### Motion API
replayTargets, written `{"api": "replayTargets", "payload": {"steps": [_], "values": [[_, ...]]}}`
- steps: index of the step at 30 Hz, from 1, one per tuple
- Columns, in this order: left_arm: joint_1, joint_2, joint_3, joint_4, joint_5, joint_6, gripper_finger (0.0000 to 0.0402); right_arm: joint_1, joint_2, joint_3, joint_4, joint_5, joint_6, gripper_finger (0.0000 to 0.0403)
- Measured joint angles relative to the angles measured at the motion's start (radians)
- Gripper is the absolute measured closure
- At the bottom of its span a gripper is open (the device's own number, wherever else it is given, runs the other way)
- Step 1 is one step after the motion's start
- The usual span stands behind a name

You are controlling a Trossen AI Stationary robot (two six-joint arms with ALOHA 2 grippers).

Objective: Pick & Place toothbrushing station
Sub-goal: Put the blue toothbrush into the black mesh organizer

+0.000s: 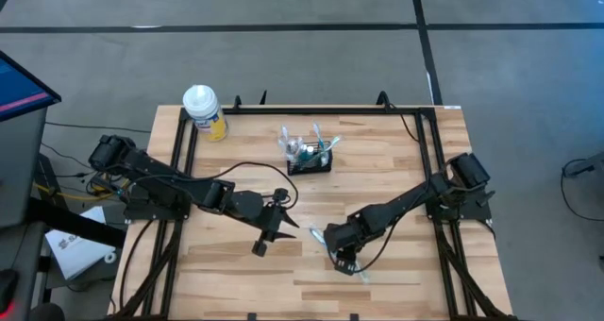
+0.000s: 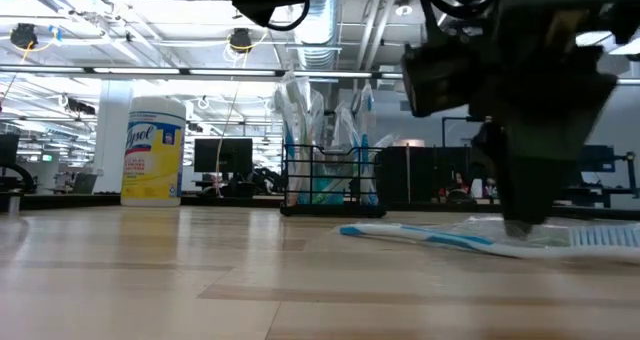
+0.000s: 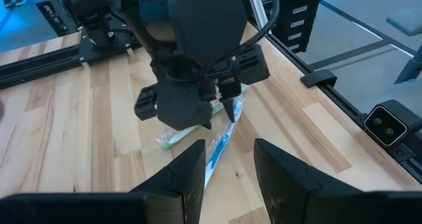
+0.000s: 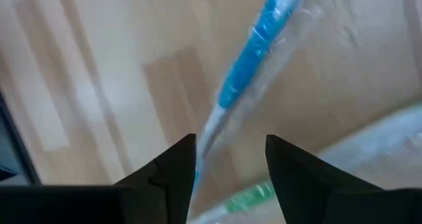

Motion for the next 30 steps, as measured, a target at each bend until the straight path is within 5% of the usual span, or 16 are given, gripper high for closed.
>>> {"api": "replayTargets", "payload": {"steps": [24, 30], "values": [[0.000, 0.000, 0.000, 0.000, -0.003, 0.000, 0.0279, 0.019, 0.053, 0.008, 0.041, 0.003, 0.000, 0.0306], [0.000, 0.000, 0.000, 0.000, -0.002, -0.001, 0.0279, 0.011, 0.059, 0.006, 0.027, -0.015, -0.013, 0.0385]]}}
